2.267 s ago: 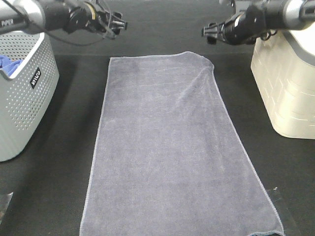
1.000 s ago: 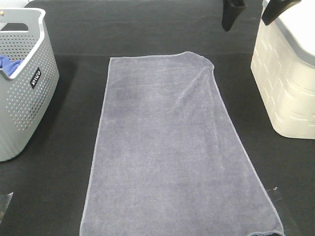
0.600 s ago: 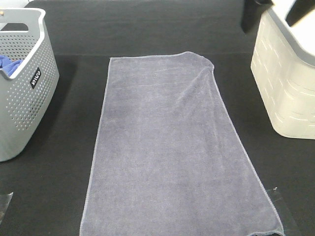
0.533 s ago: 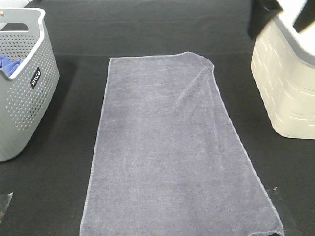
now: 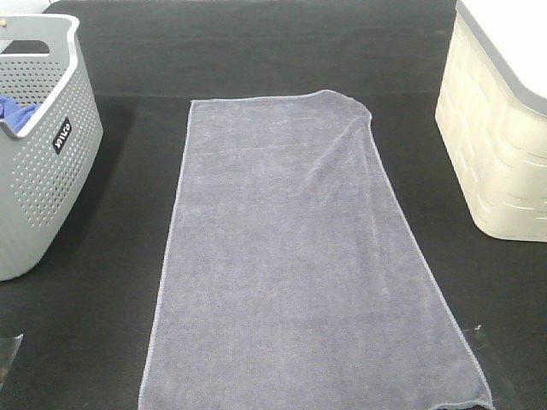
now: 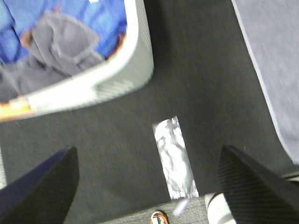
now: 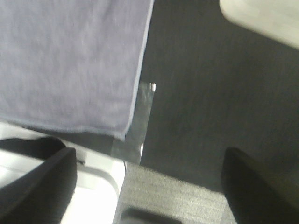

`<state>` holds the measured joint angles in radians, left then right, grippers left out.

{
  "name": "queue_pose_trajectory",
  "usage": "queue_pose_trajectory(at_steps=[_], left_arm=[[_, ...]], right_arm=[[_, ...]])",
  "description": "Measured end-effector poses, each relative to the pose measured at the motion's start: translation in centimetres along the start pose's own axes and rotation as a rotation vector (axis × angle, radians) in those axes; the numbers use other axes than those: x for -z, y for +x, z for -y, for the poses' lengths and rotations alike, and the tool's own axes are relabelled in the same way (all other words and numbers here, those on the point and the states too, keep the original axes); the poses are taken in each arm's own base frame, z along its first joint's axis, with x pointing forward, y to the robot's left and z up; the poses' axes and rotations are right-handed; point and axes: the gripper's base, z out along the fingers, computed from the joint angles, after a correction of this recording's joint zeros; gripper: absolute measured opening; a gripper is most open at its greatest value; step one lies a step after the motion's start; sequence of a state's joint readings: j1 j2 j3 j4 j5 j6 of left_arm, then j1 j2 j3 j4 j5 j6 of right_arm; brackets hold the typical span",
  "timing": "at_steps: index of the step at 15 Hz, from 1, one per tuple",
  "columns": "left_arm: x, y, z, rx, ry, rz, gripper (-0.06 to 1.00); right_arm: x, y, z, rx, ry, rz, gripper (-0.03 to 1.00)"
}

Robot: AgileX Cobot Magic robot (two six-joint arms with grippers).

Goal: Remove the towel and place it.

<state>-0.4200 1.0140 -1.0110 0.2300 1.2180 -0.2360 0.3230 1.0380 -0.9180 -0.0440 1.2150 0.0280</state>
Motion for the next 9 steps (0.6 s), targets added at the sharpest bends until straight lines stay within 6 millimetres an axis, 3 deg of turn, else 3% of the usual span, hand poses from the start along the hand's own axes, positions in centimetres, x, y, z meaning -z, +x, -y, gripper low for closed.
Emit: queue_pose_trajectory(at_steps=[3,6,9], left_arm=[[0.5,6.3,-0.9,0.008,0.027,0.042,0.78],[1.5,12.1,-1.3,-0.047,0.124,0.174,0.78],[1.8,15.2,-0.8,-0.157,0.233,0.351,0.78]], right_arm=[[-1.2,5.2,0.0,-0.001,0.0,0.011,0.79],[-1.7,10.0,0.1,-0.005,-0.002,0.131,0.79],[-1.4,12.6,0.1,-0.011,-0.006,0.31,0.79]])
